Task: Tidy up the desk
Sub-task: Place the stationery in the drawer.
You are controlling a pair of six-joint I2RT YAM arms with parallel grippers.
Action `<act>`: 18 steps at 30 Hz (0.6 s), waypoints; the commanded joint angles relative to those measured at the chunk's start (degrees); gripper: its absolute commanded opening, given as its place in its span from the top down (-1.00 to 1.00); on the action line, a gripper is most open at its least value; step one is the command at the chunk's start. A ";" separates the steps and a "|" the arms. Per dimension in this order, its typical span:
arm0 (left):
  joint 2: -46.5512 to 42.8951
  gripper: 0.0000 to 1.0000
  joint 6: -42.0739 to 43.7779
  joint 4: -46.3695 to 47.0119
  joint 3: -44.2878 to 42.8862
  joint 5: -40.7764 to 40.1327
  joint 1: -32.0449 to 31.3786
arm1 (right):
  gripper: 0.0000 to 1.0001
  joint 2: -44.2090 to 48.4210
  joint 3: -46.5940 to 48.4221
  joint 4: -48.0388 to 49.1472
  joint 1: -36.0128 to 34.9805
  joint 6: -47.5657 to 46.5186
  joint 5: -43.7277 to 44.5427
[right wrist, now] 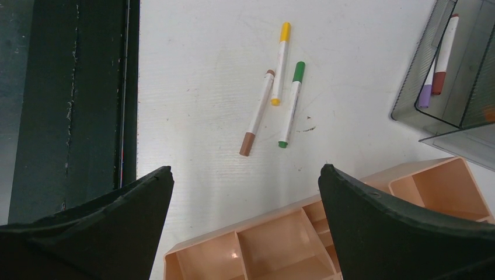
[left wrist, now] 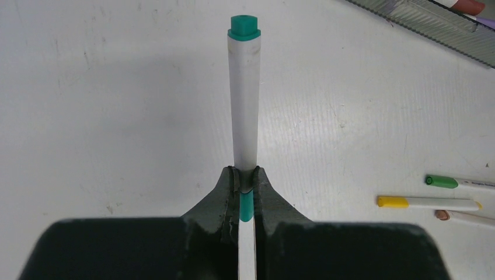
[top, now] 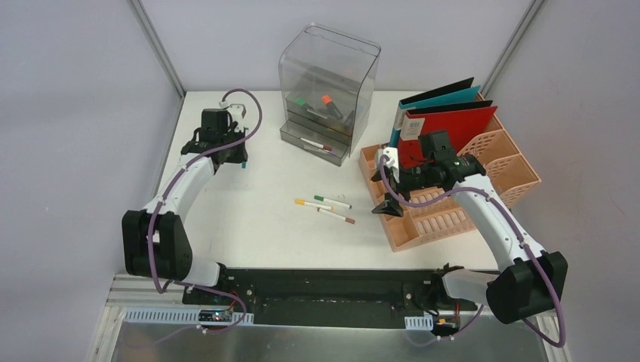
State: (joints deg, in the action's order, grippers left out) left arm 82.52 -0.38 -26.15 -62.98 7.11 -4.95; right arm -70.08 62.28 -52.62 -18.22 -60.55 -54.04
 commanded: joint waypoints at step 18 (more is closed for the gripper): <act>-14.93 1.00 -5.74 19.64 13.31 -3.21 -0.59 | -0.98 0.89 1.79 0.87 0.55 -1.32 -1.60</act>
State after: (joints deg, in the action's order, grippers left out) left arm 69.23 -5.02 -11.07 -50.15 0.54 -4.95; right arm -70.08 62.28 -52.62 -17.98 -60.55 -54.04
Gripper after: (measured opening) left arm 0.043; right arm 0.988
